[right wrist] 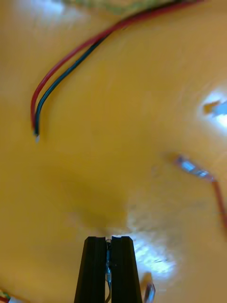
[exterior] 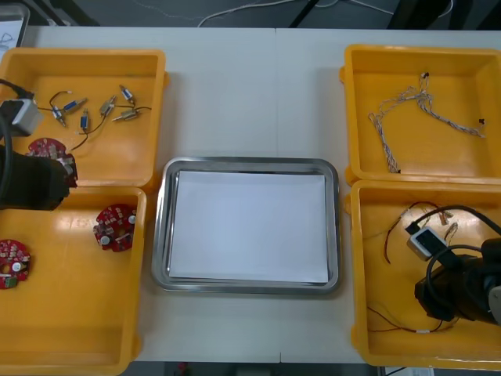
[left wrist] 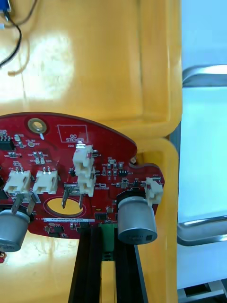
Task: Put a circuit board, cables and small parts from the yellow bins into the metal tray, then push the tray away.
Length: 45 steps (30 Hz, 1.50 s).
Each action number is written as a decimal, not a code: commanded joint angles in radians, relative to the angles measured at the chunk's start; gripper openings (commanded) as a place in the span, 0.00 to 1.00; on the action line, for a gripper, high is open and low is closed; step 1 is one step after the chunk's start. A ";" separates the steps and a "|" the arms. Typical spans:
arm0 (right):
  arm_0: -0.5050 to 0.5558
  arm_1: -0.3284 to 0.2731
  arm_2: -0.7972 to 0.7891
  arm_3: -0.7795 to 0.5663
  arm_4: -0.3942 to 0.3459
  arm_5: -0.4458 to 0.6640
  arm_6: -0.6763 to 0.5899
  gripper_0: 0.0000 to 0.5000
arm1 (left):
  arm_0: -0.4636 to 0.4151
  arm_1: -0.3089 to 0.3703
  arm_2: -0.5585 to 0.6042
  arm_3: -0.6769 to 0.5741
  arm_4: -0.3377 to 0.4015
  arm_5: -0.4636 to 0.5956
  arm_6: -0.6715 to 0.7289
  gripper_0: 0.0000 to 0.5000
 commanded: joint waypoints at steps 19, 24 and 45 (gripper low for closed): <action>-0.182 0.010 -0.096 -0.008 -0.060 0.151 -0.012 0.00 | -0.221 0.111 -0.201 0.047 0.104 0.007 0.327 0.00; -0.208 0.010 -0.105 -0.007 -0.061 0.165 -0.019 0.00 | -0.255 0.036 -0.299 0.074 -0.017 0.007 0.333 0.00; -0.213 0.041 -0.201 -0.016 -0.060 0.211 -0.032 1.00 | -0.391 0.047 -0.609 0.117 0.120 0.007 0.517 0.00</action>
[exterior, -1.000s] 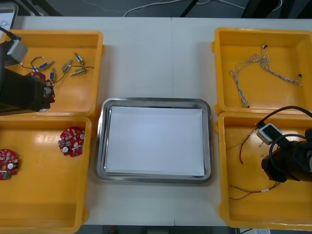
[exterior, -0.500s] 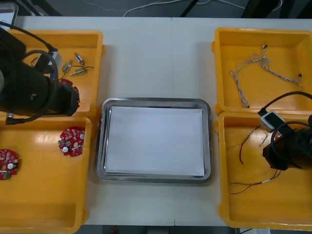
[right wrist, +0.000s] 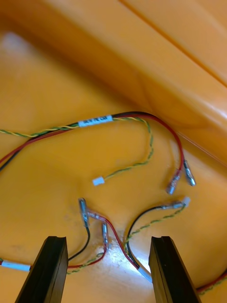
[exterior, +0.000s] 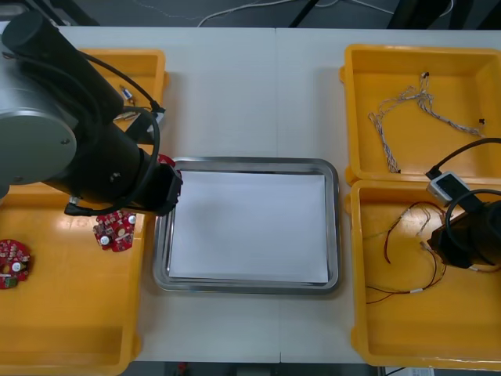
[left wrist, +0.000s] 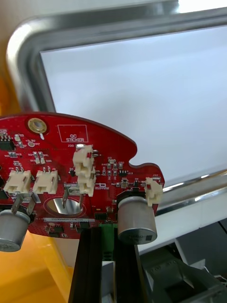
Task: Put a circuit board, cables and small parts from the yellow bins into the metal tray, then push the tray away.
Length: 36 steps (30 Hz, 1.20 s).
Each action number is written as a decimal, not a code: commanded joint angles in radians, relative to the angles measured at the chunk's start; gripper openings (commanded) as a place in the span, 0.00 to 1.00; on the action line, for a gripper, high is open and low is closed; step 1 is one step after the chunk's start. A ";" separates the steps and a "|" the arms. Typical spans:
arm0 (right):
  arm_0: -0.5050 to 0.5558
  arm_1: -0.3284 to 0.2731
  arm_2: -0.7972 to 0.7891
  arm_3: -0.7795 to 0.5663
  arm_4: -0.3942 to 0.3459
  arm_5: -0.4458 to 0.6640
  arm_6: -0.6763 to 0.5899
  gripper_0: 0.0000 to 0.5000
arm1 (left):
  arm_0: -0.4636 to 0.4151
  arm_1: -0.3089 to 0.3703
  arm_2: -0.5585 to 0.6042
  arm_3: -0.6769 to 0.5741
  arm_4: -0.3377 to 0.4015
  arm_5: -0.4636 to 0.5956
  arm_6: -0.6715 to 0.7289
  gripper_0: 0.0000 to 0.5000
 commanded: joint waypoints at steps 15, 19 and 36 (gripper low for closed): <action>0.033 0.189 -0.250 -0.101 -0.016 0.221 -0.245 1.00 | -0.109 0.041 -0.257 0.029 0.043 0.006 0.146 0.00; 0.054 0.215 -0.253 -0.133 0.001 0.259 -0.418 1.00 | -0.141 0.025 -0.297 0.052 0.047 0.006 0.190 0.00; 0.128 0.311 -0.199 -0.167 0.089 0.317 -1.129 1.00 | -0.175 -0.058 -0.384 0.171 -0.016 -0.053 0.221 0.00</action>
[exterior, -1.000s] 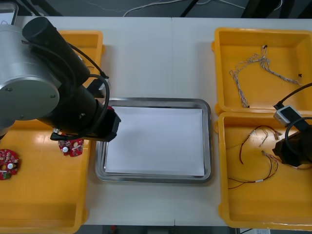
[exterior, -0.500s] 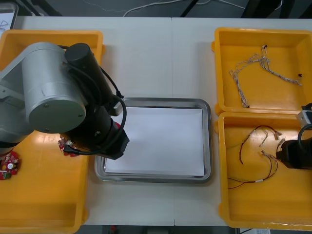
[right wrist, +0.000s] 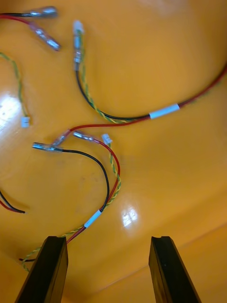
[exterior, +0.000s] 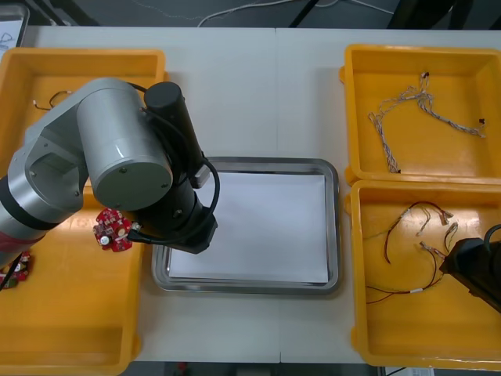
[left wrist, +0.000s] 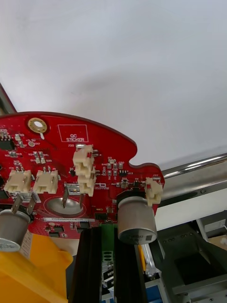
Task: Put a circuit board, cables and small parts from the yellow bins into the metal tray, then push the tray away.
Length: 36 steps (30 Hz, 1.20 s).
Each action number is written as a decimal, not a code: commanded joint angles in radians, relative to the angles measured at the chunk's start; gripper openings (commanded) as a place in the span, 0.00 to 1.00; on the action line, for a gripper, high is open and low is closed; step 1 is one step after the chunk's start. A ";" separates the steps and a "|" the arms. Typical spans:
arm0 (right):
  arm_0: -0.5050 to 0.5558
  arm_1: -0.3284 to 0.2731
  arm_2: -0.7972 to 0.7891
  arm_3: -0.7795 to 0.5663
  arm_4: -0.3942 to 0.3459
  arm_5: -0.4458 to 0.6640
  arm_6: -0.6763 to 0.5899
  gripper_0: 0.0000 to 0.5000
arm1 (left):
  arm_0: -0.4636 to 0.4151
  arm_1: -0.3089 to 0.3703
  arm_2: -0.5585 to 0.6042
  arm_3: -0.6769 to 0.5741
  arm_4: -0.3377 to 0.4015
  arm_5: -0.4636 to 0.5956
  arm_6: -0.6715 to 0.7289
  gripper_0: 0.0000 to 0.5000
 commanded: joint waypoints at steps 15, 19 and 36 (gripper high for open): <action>0.047 0.034 0.180 -0.035 0.097 -0.014 -0.619 1.00 | 0.019 -0.078 -0.060 0.008 -0.151 -0.065 0.083 0.00; 0.057 0.037 0.213 -0.033 0.114 -0.047 -0.660 1.00 | 0.040 -0.074 -0.081 0.007 -0.178 -0.090 0.075 0.00; 0.083 0.037 0.288 0.095 0.193 -0.211 -0.660 1.00 | 0.154 -0.055 -0.095 -0.056 -0.296 -0.114 0.032 0.00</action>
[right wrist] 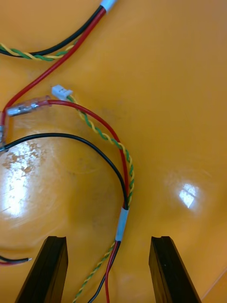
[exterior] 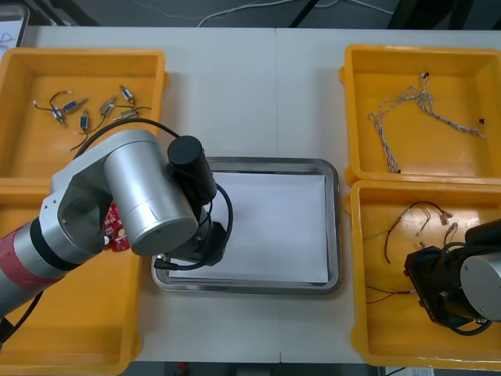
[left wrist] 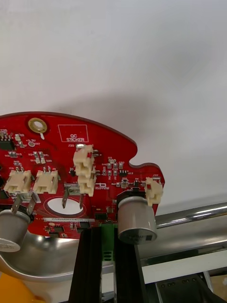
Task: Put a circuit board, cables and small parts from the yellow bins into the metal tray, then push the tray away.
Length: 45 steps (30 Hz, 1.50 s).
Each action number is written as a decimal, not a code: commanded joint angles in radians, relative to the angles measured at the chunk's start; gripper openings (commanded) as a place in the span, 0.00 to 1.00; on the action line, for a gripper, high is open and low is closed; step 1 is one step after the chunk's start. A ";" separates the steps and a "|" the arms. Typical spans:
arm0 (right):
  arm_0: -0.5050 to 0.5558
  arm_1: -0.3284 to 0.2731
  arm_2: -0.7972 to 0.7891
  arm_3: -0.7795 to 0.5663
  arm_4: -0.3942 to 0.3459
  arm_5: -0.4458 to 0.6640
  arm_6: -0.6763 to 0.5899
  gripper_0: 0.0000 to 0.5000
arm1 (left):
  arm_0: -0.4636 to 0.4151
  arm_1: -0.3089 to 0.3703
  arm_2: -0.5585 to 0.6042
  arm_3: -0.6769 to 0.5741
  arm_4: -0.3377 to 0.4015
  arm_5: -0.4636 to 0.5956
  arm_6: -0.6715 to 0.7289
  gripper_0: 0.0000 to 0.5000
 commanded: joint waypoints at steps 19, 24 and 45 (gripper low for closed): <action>0.084 0.015 0.060 0.031 0.032 -0.102 -0.041 1.00 | 0.065 0.009 -0.012 -0.061 -0.065 -0.021 -0.028 0.00; 0.084 0.015 0.063 0.037 0.025 -0.108 -0.043 1.00 | 0.065 0.006 -0.011 -0.061 -0.064 -0.024 -0.028 0.00; 0.009 -0.054 0.063 0.013 0.012 -0.030 -0.012 0.00 | 0.062 0.002 0.000 -0.063 -0.065 -0.041 -0.026 0.88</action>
